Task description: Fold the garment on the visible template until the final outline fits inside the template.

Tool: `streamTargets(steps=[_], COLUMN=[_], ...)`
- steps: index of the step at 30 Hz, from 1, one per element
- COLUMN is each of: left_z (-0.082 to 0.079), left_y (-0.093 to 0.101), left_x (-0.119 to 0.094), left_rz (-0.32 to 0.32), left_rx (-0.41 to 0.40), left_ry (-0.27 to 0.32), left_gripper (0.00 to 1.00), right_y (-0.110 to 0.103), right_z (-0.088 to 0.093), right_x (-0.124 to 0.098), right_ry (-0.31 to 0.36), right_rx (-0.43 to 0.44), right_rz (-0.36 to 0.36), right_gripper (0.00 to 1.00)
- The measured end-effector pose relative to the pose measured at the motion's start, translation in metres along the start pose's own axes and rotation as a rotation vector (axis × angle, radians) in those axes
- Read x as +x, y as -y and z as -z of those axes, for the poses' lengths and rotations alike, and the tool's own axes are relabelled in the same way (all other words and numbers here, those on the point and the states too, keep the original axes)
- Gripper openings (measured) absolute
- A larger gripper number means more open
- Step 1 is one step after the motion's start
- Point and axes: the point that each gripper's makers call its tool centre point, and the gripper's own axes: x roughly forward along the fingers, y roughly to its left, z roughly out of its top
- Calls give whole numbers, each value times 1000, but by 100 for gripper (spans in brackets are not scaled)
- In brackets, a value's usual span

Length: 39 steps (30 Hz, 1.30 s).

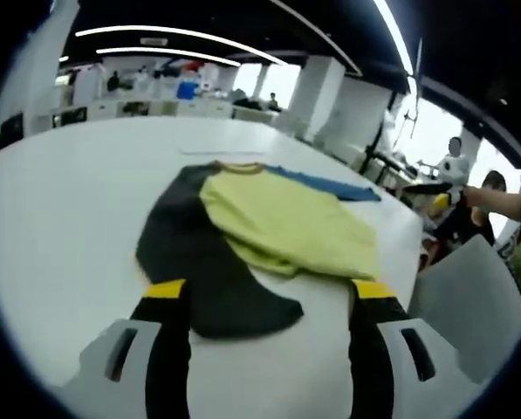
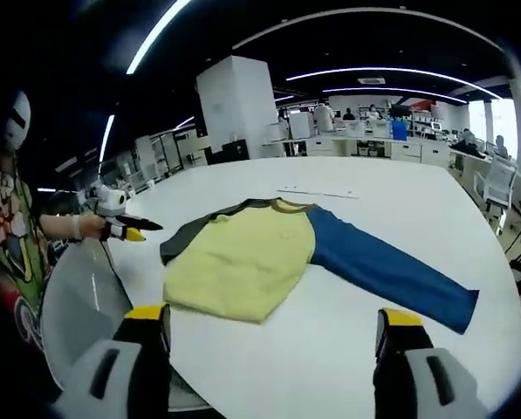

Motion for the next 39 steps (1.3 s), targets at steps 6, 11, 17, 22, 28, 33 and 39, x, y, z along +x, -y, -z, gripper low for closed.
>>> streamTargets(steps=[6,11,17,22,28,33,39], left_z=[5,14,24,27,39,40,43], left_y=[11,25,27,29,29,26,20], left_x=[4,12,22,29,34,37,40], left_rz=[-4,44,72,78,88,64,51], left_rx=[134,237,363,433,502,554,556], left_ry=[-29,-84,-141,-155,-205,-210,-229], left_gripper=[47,42,30,19,20,16,11], right_y=[1,3,3,4,5,4,2], right_z=[2,6,8,10,10,11,8], right_x=[0,0,-1,-4,-6,-5,-2], right_ry=[2,-5,-7,-13,-15,-20,-23], right_rx=[12,17,32,43,58,67,64], right_rz=[-6,-9,-9,-3,6,4,-6], right_gripper=[98,97,97,96,94,94,93])
